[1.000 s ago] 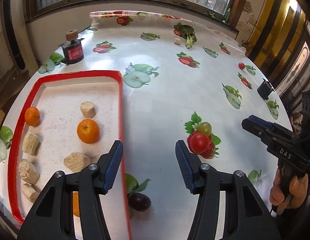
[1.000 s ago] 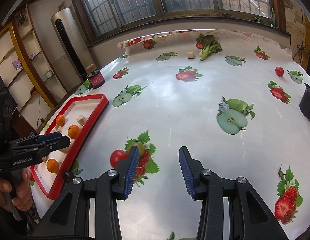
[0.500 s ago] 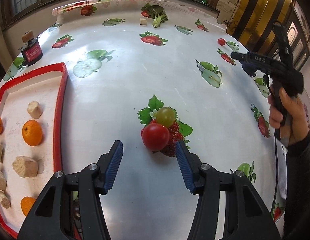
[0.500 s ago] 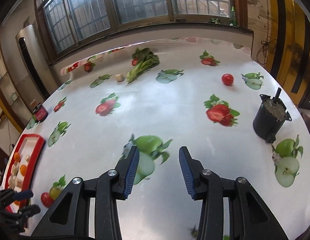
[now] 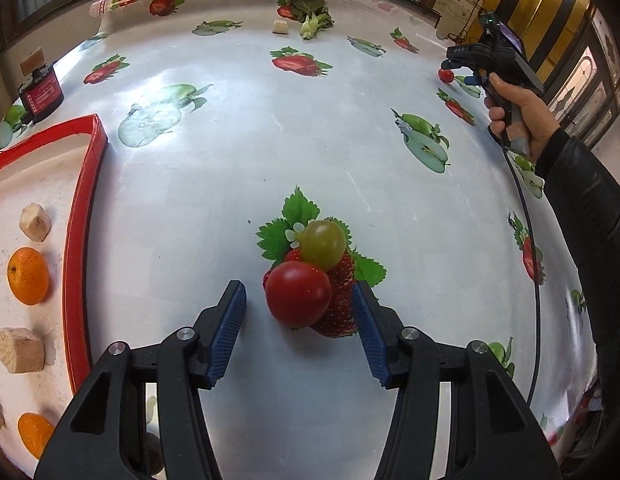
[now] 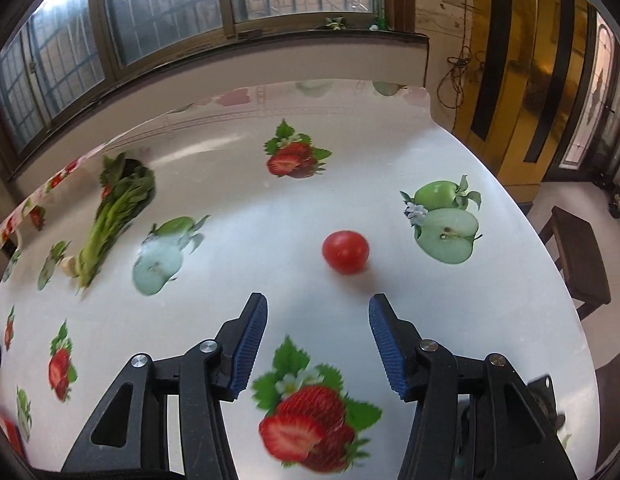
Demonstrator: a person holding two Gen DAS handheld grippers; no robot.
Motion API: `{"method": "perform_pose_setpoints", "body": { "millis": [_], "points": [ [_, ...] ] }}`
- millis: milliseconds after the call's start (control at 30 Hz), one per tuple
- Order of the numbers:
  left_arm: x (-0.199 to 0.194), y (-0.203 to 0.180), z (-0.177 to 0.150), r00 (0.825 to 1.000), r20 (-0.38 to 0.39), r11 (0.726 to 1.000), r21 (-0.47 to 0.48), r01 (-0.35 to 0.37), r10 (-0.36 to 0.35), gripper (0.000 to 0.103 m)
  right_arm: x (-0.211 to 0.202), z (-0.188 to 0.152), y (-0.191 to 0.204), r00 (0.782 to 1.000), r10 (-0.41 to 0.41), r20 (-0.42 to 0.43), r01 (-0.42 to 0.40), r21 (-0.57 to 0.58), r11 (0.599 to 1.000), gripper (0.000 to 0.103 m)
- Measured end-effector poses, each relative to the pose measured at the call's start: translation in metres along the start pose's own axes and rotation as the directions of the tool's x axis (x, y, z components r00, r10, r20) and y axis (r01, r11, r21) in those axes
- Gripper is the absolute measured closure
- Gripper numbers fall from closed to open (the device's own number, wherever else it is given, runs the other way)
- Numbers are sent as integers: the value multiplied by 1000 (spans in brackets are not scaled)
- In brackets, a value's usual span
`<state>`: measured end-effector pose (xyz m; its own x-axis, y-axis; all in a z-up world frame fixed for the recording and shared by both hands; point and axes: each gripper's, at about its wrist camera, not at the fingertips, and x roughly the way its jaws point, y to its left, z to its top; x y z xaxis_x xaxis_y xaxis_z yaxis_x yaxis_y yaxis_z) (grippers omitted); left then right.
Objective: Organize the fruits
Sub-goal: 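Close the right tool on its red tomato while the left tool grasps the other tomato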
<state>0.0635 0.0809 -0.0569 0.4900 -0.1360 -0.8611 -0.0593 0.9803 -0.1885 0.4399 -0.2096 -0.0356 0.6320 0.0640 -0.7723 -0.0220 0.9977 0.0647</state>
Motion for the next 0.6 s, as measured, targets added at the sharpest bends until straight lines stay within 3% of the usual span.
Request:
{"method": "perform_pose_setpoints", "body": {
  "millis": [133, 200, 267, 300, 333, 467, 600],
  "points": [
    [3, -5, 4, 1000, 4, 1000, 23, 1, -1, 50, 41, 15, -3, 994, -53, -91, 56, 28, 998, 44],
    [5, -8, 4, 1000, 16, 999, 43, -15, 14, 50, 54, 16, -4, 994, -55, -95, 58, 38, 998, 45],
    [6, -10, 5, 999, 28, 998, 62, -27, 25, 56, 56, 17, -4, 994, -82, -70, 84, 27, 996, 59],
    [7, -10, 6, 999, 34, 997, 69, -35, 33, 69, 54, 17, -4, 995, -75, -66, 77, 27, 997, 69],
    [7, -10, 7, 999, 37, 997, 74, -28, 26, 73, 52, 17, -4, 996, -57, -67, 59, 29, 998, 69],
    [7, -8, 7, 999, 38, 997, 75, -15, 12, 75, 26, 2, 0, 1000, -21, -17, 21, 11, 1000, 69],
    [-2, -5, 4, 999, 54, 999, 48, -8, 6, 75, -14, -30, 12, 995, 98, -5, -98, -17, 995, 69]
  ]
}}
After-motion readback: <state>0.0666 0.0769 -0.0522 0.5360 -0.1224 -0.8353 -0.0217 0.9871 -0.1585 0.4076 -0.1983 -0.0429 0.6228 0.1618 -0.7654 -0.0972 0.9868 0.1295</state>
